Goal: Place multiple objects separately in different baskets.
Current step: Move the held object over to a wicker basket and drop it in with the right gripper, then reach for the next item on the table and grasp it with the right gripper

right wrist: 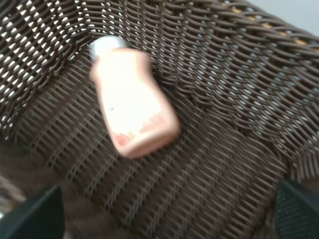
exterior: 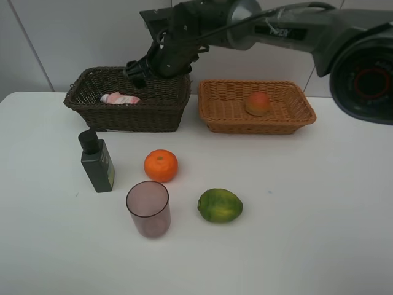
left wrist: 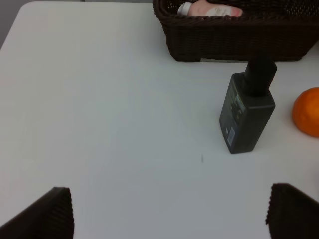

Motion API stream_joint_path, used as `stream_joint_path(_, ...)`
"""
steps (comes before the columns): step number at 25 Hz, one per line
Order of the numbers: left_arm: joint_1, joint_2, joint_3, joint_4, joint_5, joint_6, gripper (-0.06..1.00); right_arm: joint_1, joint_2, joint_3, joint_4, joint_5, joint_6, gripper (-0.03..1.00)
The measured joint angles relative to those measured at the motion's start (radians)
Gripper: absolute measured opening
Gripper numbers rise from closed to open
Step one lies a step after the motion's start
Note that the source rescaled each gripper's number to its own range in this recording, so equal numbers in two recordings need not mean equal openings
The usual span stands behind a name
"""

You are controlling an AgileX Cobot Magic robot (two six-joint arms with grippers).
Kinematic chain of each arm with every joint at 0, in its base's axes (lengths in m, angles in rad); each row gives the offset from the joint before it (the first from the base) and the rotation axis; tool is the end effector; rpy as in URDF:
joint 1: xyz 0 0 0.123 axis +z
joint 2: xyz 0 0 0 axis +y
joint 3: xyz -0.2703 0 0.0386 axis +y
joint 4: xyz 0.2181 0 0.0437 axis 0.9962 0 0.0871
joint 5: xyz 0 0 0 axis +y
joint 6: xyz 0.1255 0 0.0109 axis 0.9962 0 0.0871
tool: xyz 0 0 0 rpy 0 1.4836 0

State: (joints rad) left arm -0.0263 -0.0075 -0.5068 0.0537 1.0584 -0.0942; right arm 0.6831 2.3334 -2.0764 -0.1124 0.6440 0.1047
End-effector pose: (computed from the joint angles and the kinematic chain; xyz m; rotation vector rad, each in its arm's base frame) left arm 0.0109 0.0056 0.2494 -0.0716 2.0253 -0.0121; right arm 0.4112 0.3237 0.1875 -0.7547 2.2718 0.2510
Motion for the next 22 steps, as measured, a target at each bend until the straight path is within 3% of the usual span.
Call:
stream_joint_path(13, 0.0, 0.0, 0.0, 0.0, 0.0, 0.0, 1.0, 0.0, -0.171, -0.001, -0.048, 0.534, -0.134, 0.88)
stream_joint_path(18, 0.0, 0.0, 0.0, 0.0, 0.0, 0.0, 1.0, 0.014, -0.225, 0.03, -0.051, 0.571, -0.154, 0.88)
stream_joint_path(22, 0.0, 0.0, 0.0, 0.0, 0.0, 0.0, 1.0, 0.026, -0.313, 0.152, -0.05, 0.571, -0.157, 0.88)
